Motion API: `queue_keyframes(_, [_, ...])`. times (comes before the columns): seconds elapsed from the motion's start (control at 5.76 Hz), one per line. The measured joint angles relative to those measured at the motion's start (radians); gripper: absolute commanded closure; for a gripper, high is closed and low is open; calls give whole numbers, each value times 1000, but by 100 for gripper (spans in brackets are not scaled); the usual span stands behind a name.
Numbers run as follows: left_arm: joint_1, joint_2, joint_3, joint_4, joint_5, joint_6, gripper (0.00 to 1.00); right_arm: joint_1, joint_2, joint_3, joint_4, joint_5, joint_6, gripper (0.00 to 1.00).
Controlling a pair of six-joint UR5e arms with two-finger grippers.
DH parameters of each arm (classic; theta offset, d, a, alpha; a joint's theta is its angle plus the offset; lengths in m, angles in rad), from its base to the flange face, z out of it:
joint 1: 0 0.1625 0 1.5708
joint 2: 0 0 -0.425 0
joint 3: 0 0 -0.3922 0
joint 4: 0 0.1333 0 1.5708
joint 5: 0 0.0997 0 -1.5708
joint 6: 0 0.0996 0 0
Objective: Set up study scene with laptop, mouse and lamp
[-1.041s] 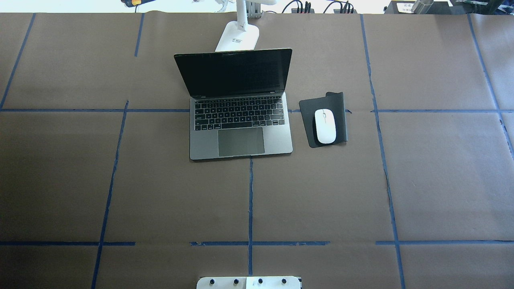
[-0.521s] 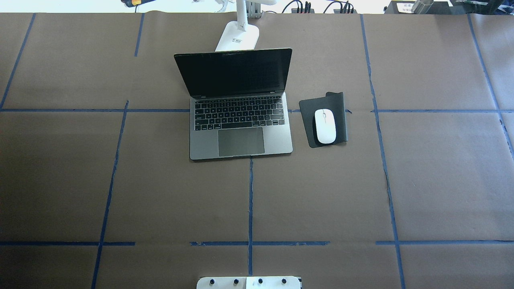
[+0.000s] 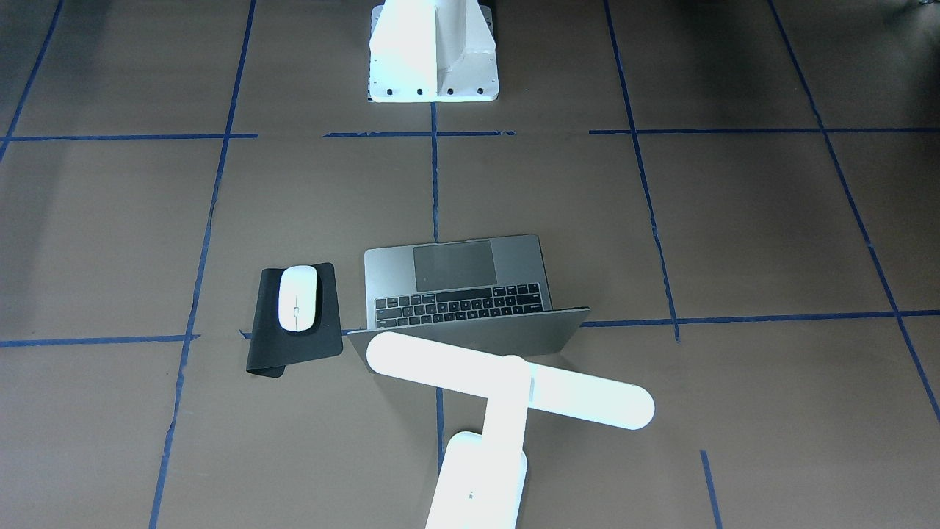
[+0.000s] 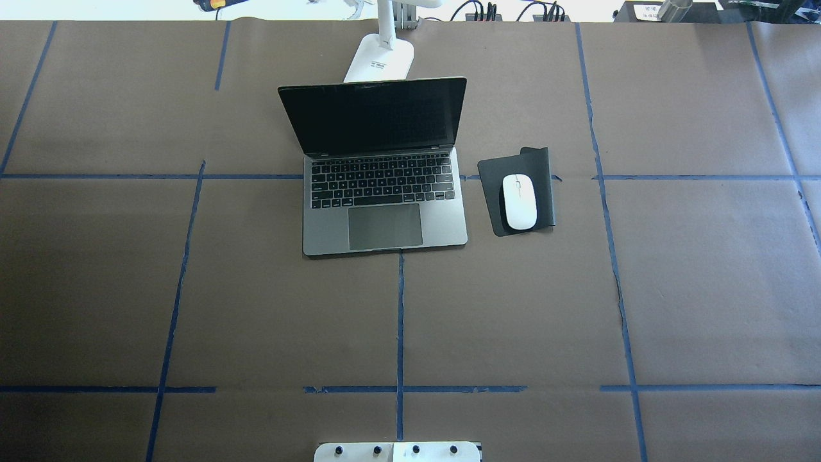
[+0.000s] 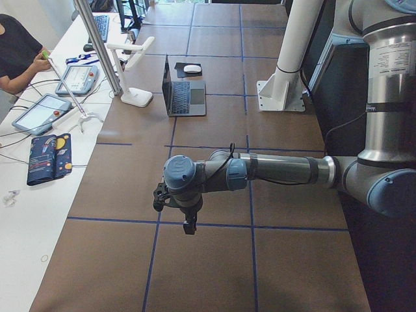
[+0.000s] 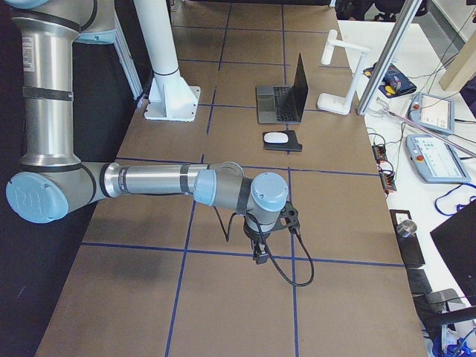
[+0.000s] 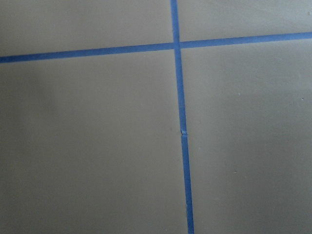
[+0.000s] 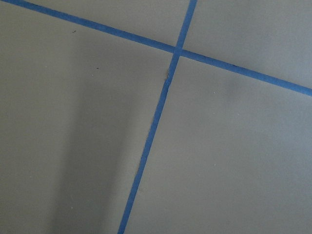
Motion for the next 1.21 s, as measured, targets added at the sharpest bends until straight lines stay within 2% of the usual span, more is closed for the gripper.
queue_keyframes(0.35, [-32, 11, -3, 9, -4, 2, 0, -31, -1, 3, 8, 5, 84, 0])
queue_keyframes(1.21, [-34, 18, 3, -17, -4, -6, 0, -37, -8, 8, 13, -35, 139, 0])
